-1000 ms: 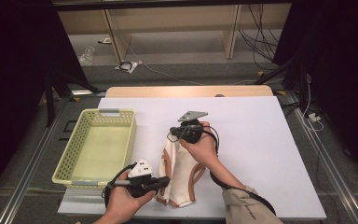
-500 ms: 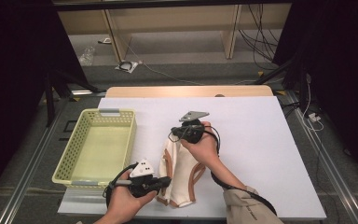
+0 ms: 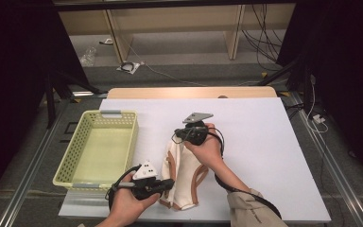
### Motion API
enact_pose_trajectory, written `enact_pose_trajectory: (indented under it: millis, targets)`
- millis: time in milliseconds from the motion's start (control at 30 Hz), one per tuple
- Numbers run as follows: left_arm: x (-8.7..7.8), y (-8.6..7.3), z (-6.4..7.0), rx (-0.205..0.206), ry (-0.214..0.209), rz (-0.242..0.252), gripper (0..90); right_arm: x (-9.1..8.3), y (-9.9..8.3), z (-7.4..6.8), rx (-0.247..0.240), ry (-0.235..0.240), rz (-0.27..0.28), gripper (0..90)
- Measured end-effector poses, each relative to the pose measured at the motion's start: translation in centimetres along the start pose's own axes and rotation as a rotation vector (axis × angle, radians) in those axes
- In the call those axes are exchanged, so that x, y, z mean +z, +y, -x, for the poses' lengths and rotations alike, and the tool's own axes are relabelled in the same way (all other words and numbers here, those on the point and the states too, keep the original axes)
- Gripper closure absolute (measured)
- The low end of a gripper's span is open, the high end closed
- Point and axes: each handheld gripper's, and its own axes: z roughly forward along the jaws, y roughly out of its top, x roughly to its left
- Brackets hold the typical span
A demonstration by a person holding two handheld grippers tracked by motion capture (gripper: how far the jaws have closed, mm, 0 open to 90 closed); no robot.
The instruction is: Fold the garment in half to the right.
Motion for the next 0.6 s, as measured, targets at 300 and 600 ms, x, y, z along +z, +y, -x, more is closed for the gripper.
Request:
enact_pose_trajectory:
  millis: [300,600]
  targets:
    - [0.13,0.07,0.08,0.004,-0.003,-0.005,86.6,-0.17,-0.11,0.08,0.008,-0.002,-0.002,89.4]
    - [0.23,0.13,0.12,0.007,-0.002,-0.004,86.6,-0.34,-0.25,0.29,0.004,-0.007,-0.002,89.4]
